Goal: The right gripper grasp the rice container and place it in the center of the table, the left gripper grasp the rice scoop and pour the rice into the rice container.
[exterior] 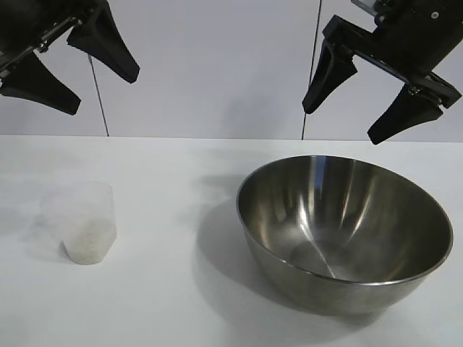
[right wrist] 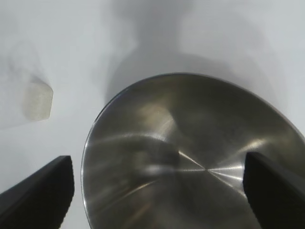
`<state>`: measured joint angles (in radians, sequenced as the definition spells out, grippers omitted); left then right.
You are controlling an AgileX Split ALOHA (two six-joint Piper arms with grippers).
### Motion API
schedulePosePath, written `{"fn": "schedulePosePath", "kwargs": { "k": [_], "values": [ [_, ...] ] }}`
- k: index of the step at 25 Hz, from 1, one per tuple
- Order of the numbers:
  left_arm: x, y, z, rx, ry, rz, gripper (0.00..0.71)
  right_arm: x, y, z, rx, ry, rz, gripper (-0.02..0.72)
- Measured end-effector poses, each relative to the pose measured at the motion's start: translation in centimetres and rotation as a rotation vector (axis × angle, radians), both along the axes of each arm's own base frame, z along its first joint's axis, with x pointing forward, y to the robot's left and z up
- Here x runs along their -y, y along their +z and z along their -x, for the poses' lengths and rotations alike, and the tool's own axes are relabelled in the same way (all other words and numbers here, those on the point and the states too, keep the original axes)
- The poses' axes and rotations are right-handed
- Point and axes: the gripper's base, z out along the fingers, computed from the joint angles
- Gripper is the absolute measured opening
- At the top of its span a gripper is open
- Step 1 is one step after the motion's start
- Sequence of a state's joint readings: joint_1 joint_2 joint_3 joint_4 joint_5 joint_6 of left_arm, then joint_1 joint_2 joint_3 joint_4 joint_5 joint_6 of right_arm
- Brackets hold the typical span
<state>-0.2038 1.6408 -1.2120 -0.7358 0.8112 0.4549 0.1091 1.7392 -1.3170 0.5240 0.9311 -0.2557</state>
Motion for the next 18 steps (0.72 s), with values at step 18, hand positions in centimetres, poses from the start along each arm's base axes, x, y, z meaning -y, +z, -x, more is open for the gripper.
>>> {"fn": "schedulePosePath", "kwargs": {
  "k": [18],
  "values": [
    [0.0,0.0,0.0,0.003,0.003,0.000,0.657,2.6,-0.1,1.0,-0.023,0.006,0.306,0.661]
  ]
}}
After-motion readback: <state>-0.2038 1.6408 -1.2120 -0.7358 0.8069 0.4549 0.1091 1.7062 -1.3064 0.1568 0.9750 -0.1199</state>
